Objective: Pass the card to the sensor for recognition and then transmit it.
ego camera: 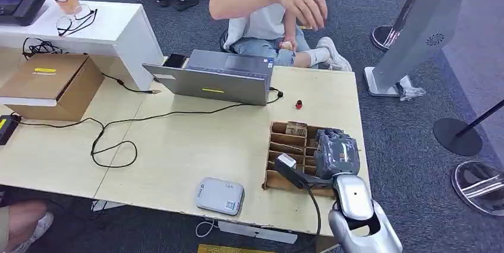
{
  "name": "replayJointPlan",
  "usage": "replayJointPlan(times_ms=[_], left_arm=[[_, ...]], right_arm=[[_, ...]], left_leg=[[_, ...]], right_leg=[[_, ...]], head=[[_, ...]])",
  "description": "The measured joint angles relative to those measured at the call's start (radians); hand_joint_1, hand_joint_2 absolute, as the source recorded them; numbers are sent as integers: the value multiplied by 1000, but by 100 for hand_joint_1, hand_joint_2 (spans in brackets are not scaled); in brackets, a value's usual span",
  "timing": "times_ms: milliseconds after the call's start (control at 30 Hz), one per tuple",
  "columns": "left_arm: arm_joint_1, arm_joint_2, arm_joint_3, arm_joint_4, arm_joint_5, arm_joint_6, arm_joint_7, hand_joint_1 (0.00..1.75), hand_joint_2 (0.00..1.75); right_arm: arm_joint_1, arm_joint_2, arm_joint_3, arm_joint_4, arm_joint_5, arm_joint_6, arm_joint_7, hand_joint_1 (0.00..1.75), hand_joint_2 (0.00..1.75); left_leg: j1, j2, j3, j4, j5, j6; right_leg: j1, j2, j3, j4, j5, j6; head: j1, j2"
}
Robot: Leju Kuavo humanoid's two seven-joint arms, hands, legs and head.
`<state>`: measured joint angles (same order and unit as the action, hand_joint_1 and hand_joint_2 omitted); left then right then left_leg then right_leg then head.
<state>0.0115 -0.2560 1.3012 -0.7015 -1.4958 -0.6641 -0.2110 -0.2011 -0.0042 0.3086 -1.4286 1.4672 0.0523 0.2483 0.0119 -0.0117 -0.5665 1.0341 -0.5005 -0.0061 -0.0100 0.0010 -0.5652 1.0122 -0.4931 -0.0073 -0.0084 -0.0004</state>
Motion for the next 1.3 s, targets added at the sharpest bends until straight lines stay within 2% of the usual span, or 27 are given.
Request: replayJointPlan(times_ms=[67, 333, 400, 567, 1133, 1233, 1300], left_arm=[[0, 0, 0, 0, 0, 0, -1, 0, 0], [0, 0, 3, 0, -1, 0, -5, 0, 0], [0, -1, 5, -1, -1, -1, -7, 0, 0], [0, -6, 8, -11, -1, -3, -9, 0, 0], [-1, -16, 21, -30, -3, -12, -14, 0, 0], [-1, -18, 23, -31, -3, -12, -18, 0, 0], [-1, -20, 23, -33, -3, -13, -20, 0, 0]], right_arm=[[2, 0, 0, -6, -2, 0, -7, 101, 175], [16, 0, 0, -33, -15, 0, -19, 91, 175], [17, 0, 0, -37, -15, 0, -20, 94, 175], [19, 0, 0, -46, -16, 0, -23, 84, 175], [42, 0, 30, -119, -45, -2, -60, 84, 175], [48, 0, 43, -126, -50, 0, -63, 77, 175], [52, 0, 50, -133, -53, 2, -64, 65, 175]], left_leg=[[0, 0, 0, 0, 0, 0], [0, 0, 0, 0, 0, 0], [0, 0, 0, 0, 0, 0], [0, 0, 0, 0, 0, 0], [0, 0, 0, 0, 0, 0], [0, 0, 0, 0, 0, 0], [0, 0, 0, 0, 0, 0]], right_leg=[[0, 0, 0, 0, 0, 0], [0, 0, 0, 0, 0, 0], [0, 0, 0, 0, 0, 0], [0, 0, 0, 0, 0, 0], [0, 0, 0, 0, 0, 0], [0, 0, 0, 0, 0, 0], [0, 0, 0, 0, 0, 0]], head=[[0, 0], [0, 0], [0, 0], [0, 0], [0, 0], [0, 0], [0, 0]])
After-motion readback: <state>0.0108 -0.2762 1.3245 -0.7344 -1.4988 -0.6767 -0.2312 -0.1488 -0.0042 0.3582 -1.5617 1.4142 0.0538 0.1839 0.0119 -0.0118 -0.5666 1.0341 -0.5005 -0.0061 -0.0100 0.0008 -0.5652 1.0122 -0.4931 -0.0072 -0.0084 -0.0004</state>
